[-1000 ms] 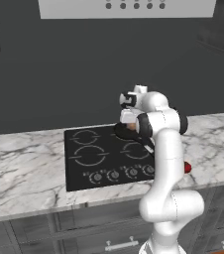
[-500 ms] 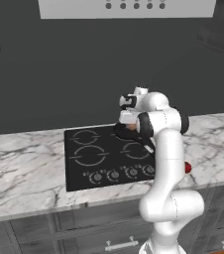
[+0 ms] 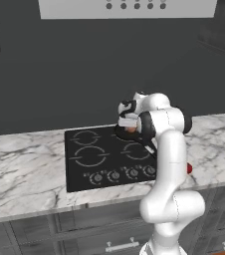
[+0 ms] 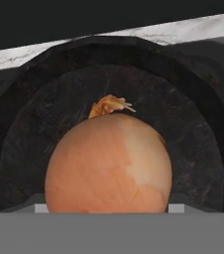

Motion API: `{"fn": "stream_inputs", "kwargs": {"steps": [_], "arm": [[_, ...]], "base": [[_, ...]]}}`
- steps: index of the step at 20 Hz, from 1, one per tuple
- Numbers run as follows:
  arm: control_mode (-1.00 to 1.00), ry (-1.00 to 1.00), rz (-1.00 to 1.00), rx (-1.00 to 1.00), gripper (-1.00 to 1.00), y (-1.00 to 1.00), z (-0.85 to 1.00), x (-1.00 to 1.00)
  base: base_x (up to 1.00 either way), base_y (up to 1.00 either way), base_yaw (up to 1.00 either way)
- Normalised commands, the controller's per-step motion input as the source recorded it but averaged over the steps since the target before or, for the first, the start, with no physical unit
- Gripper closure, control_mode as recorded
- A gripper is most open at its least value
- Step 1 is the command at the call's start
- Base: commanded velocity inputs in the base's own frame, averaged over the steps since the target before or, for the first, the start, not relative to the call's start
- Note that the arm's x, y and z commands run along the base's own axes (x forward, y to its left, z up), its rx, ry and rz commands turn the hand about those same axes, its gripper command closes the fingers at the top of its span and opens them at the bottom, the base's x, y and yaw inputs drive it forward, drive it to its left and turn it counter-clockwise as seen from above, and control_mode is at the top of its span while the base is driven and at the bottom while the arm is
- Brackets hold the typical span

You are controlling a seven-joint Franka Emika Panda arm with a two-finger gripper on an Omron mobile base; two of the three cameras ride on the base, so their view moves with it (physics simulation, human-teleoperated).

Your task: Place the pan on the rear right burner on the stove. Then place the tomato and the onion in the pan and turn on the rear right burner.

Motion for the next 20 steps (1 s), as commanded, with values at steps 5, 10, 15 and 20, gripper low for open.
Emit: {"fn": "stream_inputs", "kwargs": {"steps": [5,10,15,20], "arm": [[-1.0,0.0,-0.12,-0.03,-1.0,0.0,-0.13,0.0],[-1.0,0.0,-0.12,0.0,-1.0,0.0,0.07,0.0],[-1.0,0.0,-0.11,0.0,-1.0,-0.1,0.46,-0.23],[-1.0,0.0,-0.09,0.0,-1.0,-0.4,0.53,-0.79]], "base": [[0.0,0.0,0.0],[0.0,0.0,0.0],[0.0,0.0,0.0],[0.0,0.0,0.0]]}}
